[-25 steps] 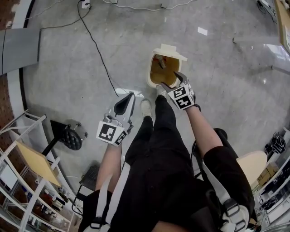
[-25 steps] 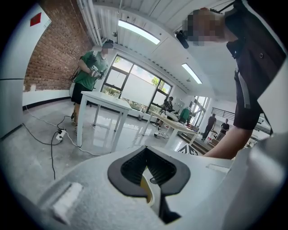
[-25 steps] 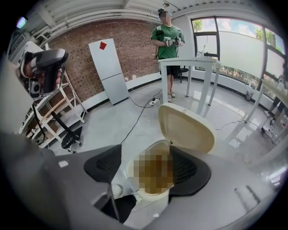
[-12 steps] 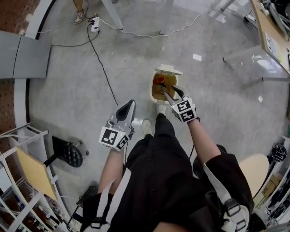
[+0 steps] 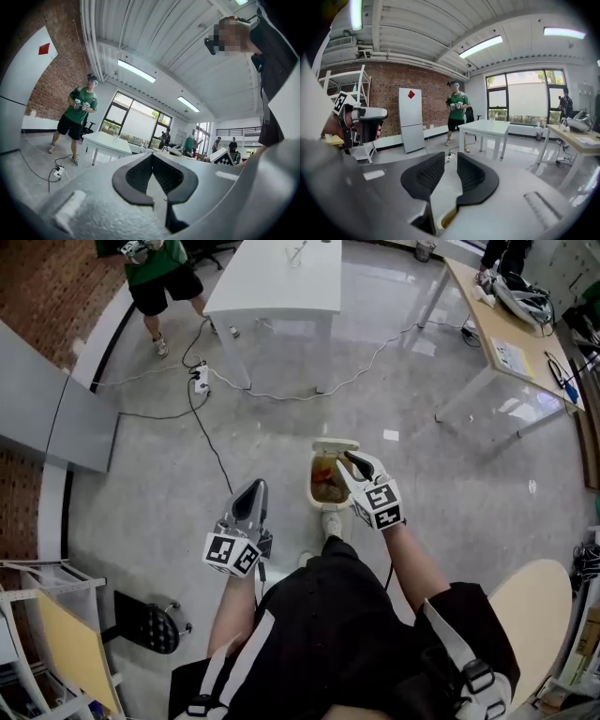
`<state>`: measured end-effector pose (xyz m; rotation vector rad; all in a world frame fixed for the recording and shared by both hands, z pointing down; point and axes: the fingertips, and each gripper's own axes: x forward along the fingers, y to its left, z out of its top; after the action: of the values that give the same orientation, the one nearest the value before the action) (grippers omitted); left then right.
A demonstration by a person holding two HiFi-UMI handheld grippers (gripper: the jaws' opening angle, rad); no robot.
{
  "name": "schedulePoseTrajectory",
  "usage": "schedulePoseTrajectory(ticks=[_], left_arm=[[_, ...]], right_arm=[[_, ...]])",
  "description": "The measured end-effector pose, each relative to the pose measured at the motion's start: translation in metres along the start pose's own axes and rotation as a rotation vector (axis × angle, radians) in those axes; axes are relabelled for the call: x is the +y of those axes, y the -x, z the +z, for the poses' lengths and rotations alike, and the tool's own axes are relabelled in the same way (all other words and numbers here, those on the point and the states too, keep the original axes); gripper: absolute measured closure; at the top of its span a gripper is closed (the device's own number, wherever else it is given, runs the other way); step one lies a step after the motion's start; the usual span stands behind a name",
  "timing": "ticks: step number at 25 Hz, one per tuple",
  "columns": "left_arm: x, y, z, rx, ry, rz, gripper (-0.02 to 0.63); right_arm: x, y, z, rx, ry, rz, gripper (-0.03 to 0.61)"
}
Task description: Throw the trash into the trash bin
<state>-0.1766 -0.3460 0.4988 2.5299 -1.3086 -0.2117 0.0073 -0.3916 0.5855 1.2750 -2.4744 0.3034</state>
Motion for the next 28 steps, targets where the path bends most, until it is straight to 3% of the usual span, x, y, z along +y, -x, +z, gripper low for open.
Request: schedulePoseTrajectory(ticks=[6,10,16,24,28], left_arm=[[-0.025,0.009,0.019,-0.025,-0.046,-0.07,0.614],[-0.034,0.009,0.018,-0.051,-0.036,-0.088,0.614],[-0.058,0.006,0.008,-0.016,-0.012,-0.132,0.614],[-0.122,-0.023,0.013,-0.006,-0.102,-0.273,0.614],[-0.154,-0.038,0.015,-0.033,-0.103,-0.323,0.614]], right_arm=[[-0.007,0.056,0.023,-0.109,-0.019,-0.107,0.531],[-0.018,0.103,0.029,-0.165,-0.054,-0.19,0.541],[-0.031,0.181,0.017,-0.225,-0.109,-0.322,0.541],[-0.063,0.27,-0.009,-0.274,-0.183,-0.46,0.555],[-0.073,0.32,-0.006,-0.317,-0.213,-0.514,0.566]])
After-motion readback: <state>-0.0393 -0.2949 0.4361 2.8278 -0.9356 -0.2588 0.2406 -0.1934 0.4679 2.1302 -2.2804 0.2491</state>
